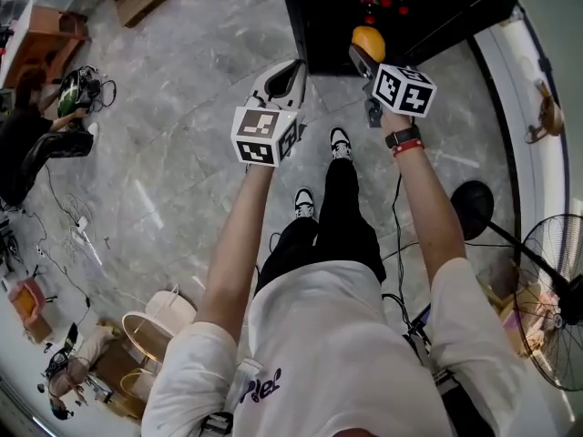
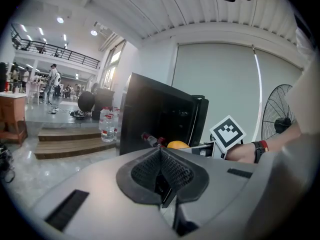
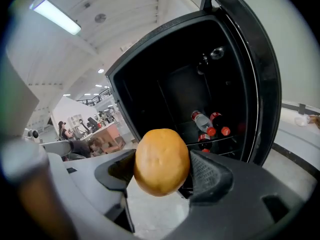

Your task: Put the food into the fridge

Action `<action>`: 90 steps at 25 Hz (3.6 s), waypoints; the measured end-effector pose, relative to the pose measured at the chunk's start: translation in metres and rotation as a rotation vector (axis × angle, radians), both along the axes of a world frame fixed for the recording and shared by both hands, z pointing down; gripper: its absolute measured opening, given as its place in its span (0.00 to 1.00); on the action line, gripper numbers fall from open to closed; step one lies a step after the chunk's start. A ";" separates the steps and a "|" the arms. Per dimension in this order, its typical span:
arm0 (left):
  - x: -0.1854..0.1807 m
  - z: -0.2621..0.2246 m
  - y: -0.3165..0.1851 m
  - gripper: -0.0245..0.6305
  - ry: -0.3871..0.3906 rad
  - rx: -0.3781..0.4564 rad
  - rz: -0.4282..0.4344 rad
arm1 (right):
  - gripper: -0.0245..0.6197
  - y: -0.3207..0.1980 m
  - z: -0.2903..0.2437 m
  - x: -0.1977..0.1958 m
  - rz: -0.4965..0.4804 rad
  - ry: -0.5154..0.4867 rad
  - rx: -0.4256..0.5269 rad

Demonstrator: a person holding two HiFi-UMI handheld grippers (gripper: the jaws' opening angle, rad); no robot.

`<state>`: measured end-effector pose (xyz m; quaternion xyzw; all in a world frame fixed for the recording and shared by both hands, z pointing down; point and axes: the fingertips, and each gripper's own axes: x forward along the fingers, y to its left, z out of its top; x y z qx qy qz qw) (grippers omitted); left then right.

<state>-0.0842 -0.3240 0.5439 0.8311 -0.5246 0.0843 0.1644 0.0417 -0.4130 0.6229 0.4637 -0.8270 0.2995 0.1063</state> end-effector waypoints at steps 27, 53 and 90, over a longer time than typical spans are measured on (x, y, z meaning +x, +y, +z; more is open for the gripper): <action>-0.020 0.046 -0.025 0.07 0.030 -0.068 -0.067 | 0.57 -0.090 0.064 -0.050 -0.072 0.065 -0.043; -0.030 0.075 -0.068 0.07 0.068 -0.050 -0.060 | 0.57 -0.197 0.090 -0.061 -0.080 0.190 0.030; -0.023 0.092 -0.069 0.07 0.073 -0.078 -0.051 | 0.71 -0.236 0.123 -0.064 -0.110 0.267 0.081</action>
